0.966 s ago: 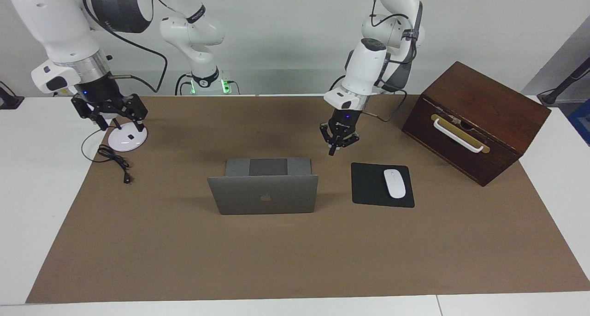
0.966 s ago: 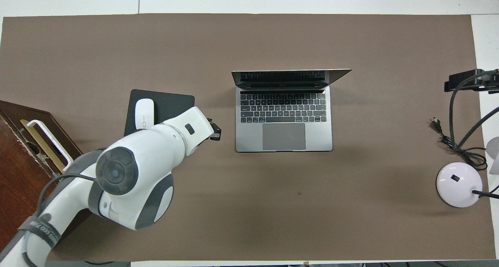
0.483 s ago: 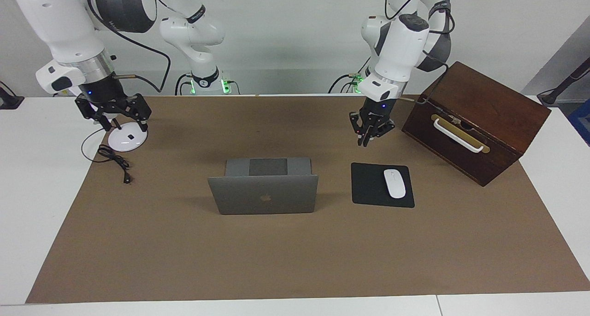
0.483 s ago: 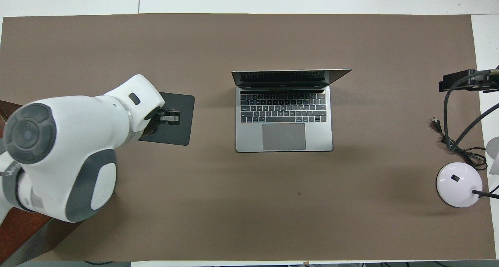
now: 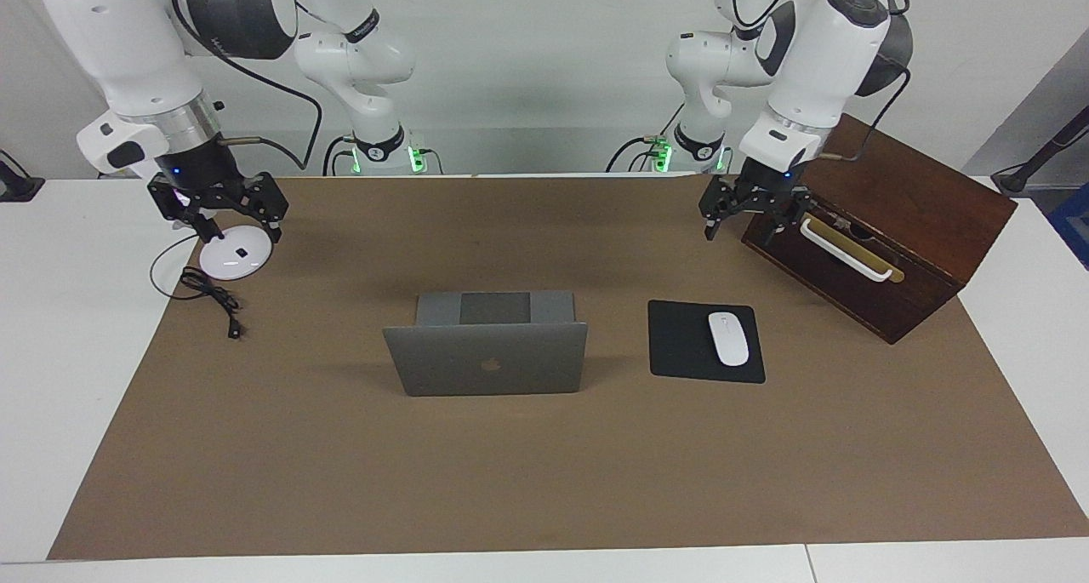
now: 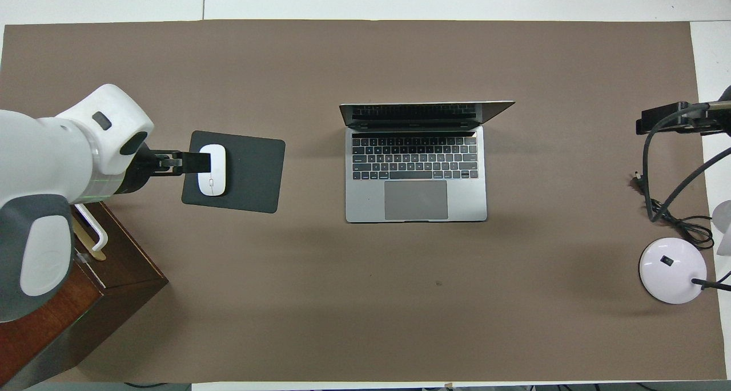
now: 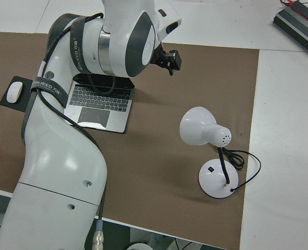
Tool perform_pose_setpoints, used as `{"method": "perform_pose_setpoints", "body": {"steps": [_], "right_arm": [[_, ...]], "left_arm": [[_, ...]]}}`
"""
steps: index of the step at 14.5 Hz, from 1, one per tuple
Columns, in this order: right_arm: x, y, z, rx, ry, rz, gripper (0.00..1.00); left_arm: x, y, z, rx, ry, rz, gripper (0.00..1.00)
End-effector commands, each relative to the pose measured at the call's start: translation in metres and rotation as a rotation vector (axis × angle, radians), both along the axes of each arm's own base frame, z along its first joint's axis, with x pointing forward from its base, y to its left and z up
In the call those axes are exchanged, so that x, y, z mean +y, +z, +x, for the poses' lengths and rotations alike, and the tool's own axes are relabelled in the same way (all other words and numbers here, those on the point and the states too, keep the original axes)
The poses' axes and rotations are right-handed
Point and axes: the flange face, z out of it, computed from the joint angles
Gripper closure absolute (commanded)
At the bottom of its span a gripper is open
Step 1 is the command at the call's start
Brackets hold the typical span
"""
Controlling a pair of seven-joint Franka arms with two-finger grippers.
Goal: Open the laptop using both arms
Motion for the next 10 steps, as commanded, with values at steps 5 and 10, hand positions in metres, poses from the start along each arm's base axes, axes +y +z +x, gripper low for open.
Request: {"method": "perform_pose_setpoints", "body": {"steps": [5,10], "right_arm": [[0.004,0.003,-0.004,-0.016,-0.009,0.0,0.0],[0.004,0.003,-0.003,-0.019,-0.006,0.0,0.0]], "left_arm": [[0.098,0.035,0.006,0.011,0.094,0.009,0.0],[0.137,0.063,0.022,0.018,0.153,0.026,0.0]]}}
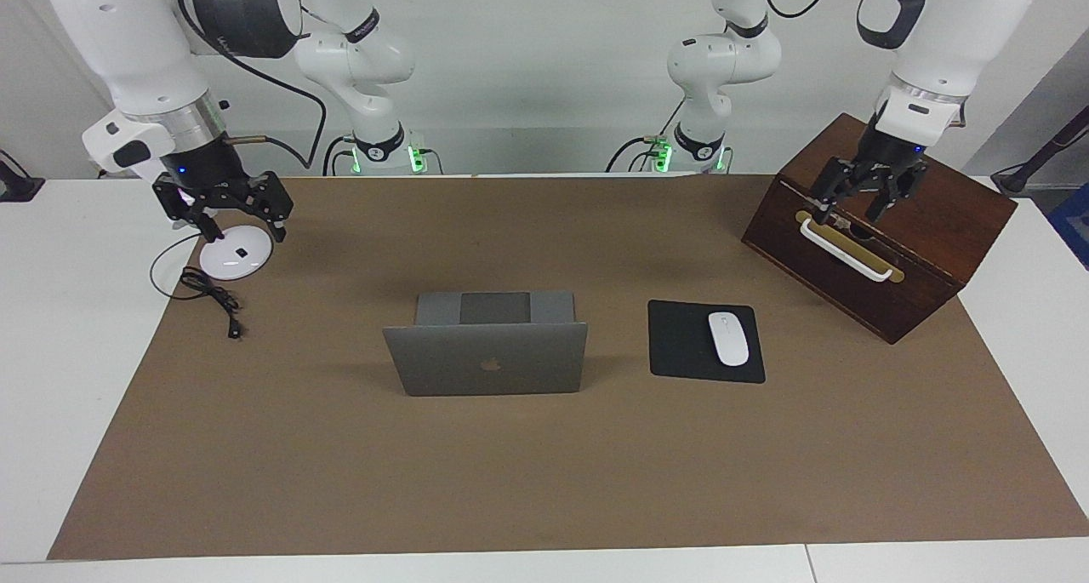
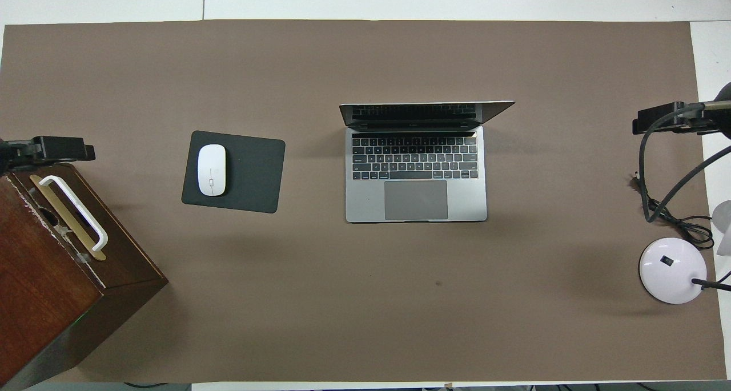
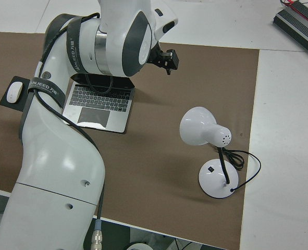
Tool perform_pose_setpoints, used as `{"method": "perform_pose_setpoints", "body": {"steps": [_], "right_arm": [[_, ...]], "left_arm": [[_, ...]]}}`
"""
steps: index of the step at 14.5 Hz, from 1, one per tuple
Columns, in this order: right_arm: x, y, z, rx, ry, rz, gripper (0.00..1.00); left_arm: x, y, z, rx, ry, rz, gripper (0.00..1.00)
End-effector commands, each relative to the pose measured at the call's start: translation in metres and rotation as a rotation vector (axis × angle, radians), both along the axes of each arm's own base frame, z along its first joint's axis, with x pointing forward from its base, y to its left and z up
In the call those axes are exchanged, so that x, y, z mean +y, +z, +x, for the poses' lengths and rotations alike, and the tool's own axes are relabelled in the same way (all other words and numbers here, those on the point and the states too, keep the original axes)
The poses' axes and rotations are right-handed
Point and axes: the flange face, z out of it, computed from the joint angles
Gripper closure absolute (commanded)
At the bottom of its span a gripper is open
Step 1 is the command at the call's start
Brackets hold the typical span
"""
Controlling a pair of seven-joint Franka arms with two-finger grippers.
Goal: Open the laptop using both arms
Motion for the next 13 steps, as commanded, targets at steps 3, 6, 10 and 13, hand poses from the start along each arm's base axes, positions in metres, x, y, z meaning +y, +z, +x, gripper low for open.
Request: {"method": "perform_pose_setpoints", "body": {"steps": [3,6,10,13], "right_arm": [[-0.001,0.002,-0.004,-0.015,-0.014,0.0,0.0],[-0.002,0.002,-0.004,-0.013,-0.015,-0.001,0.0],[-0.003,-0.001,-0.004,-0.004,-0.015,-0.006,0.0],[-0.002,0.0,-0.005,-0.002,-0.013,-0.006,0.0]], "left_arm": [[0.005,0.04,0.024,0.057,-0.025,0.041,0.0],[0.005,0.045,0.032,0.088,-0.031,0.039,0.0],[-0.003,0.032,0.043,0.134,-0.051,0.033,0.0],[-0.01,0.022,0.048,0.151,-0.063,0.034,0.0]]}}
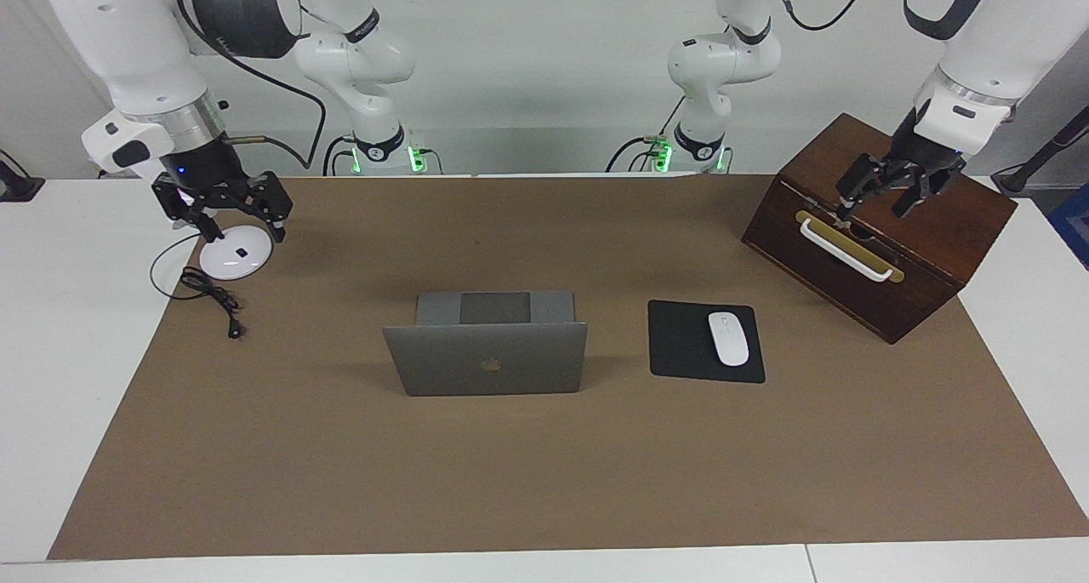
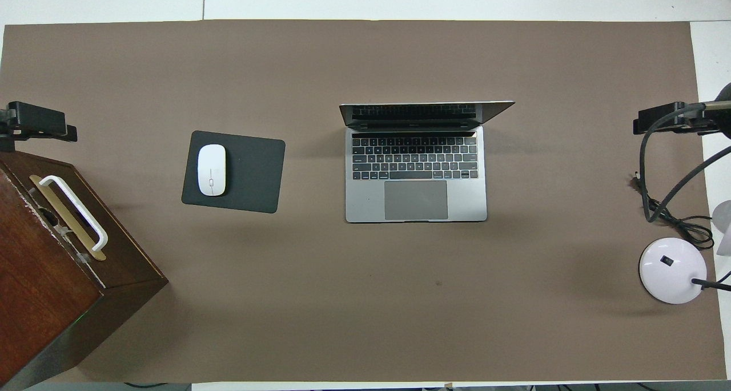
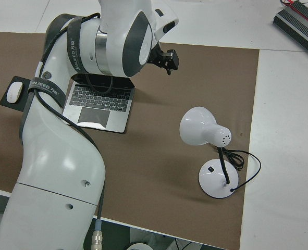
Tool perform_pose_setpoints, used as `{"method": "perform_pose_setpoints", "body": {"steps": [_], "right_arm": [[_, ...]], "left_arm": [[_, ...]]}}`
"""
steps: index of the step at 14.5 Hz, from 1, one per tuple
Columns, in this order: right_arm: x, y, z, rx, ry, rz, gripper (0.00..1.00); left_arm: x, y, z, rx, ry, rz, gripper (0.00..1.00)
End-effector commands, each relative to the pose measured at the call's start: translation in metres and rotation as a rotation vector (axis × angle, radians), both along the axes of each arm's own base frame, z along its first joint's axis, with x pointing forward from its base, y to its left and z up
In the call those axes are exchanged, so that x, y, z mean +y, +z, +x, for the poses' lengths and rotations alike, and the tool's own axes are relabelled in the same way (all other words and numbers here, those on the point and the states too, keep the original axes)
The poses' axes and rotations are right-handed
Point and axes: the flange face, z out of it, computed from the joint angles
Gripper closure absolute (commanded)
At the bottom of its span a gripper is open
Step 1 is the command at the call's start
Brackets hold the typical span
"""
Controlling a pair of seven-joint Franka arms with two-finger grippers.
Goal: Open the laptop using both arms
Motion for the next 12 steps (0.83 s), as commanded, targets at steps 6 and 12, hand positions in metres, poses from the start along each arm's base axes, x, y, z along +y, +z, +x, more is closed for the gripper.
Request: {"method": "perform_pose_setpoints", "body": {"steps": [6,12], "right_arm": [[-0.002,-0.001,-0.005,0.002,-0.013,-0.006,0.0],[-0.003,-0.001,-0.005,0.002,-0.015,-0.006,0.0]], "left_arm": [[-0.017,-0.009,-0.008,0.103,-0.051,0.047,0.0],[-0.011,-0.011,-0.01,0.109,-0.059,0.084,0.0]]}}
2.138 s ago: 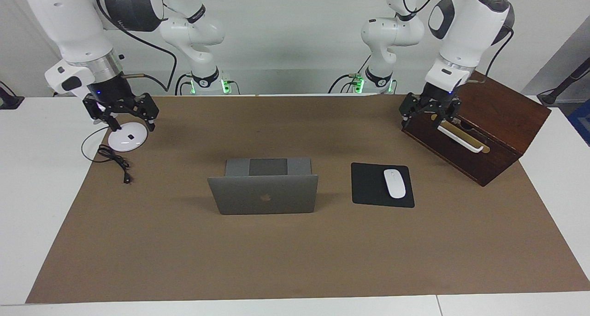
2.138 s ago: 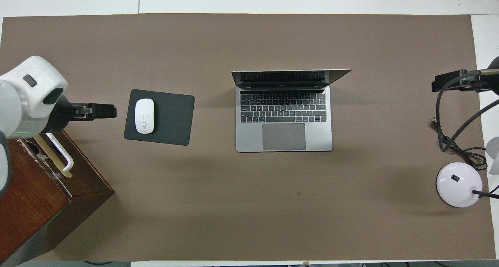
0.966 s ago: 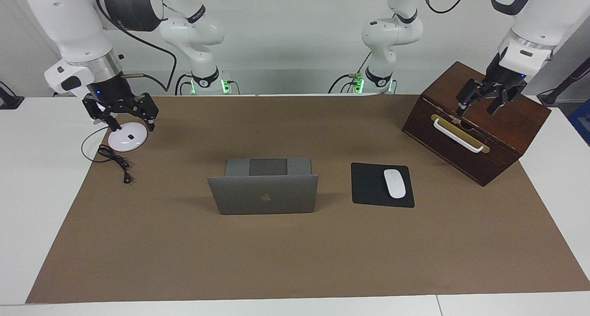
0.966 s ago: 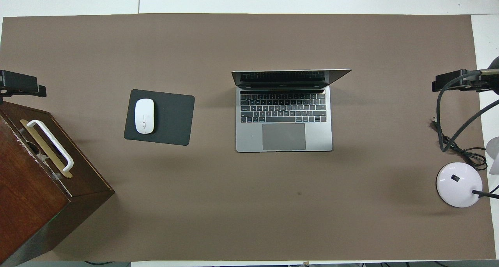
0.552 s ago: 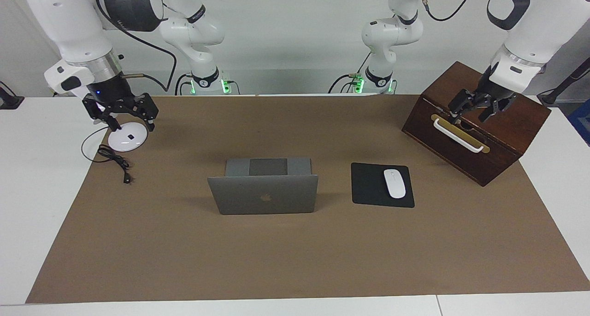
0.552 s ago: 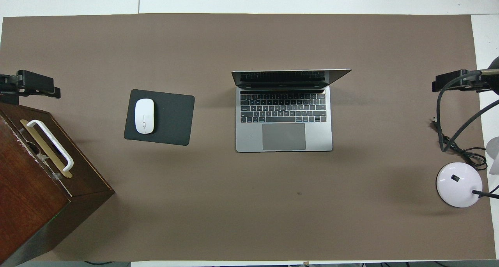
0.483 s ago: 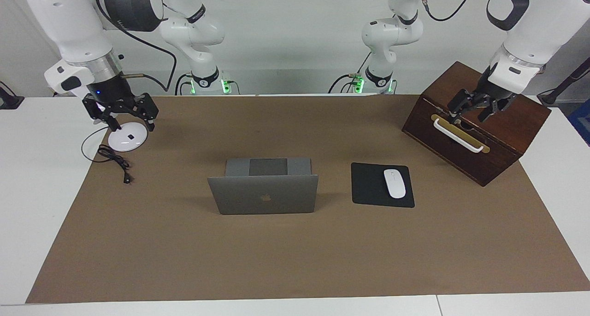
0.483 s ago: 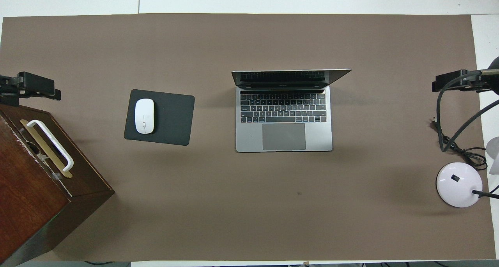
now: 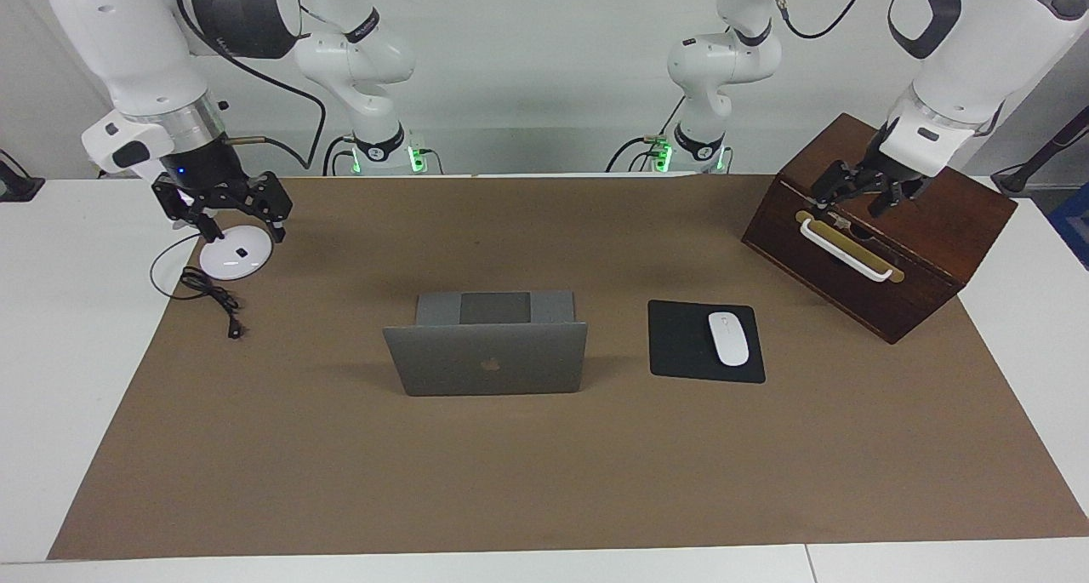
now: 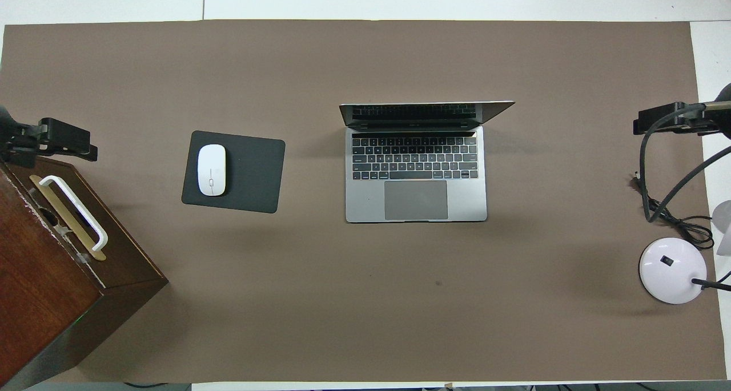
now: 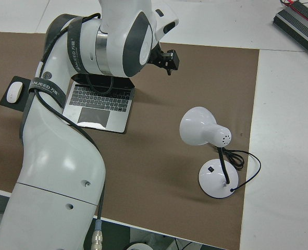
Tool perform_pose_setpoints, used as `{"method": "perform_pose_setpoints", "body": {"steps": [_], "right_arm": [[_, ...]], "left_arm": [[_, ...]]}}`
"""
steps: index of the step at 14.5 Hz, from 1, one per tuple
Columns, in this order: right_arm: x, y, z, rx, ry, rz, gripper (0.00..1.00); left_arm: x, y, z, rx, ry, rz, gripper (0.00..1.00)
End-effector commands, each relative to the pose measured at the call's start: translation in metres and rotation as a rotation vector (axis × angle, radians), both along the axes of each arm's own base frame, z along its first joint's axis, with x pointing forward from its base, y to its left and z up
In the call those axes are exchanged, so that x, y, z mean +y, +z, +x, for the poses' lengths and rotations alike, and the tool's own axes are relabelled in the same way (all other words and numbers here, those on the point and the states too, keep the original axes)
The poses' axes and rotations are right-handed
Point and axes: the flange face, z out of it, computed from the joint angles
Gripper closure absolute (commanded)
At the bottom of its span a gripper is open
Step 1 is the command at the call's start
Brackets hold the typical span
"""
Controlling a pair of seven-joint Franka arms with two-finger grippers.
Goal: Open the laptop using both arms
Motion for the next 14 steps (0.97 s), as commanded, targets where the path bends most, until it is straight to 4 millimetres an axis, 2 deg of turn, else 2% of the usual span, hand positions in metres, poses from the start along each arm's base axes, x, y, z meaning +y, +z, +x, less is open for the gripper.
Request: {"method": "perform_pose_setpoints", "body": {"steps": [1,14], "right_arm": [[-0.0021,0.0001,-0.0053,0.0,-0.015,-0.005,0.0],[-0.0039,-0.0002,-0.005,-0.008,-0.02,-0.006,0.0]], "left_arm": [[0.0049,0.0046,-0.0028,0.001,-0.023,0.038,0.0],[0.0076,0.0029,-0.0021,-0.006,-0.044,0.031,0.0]]}}
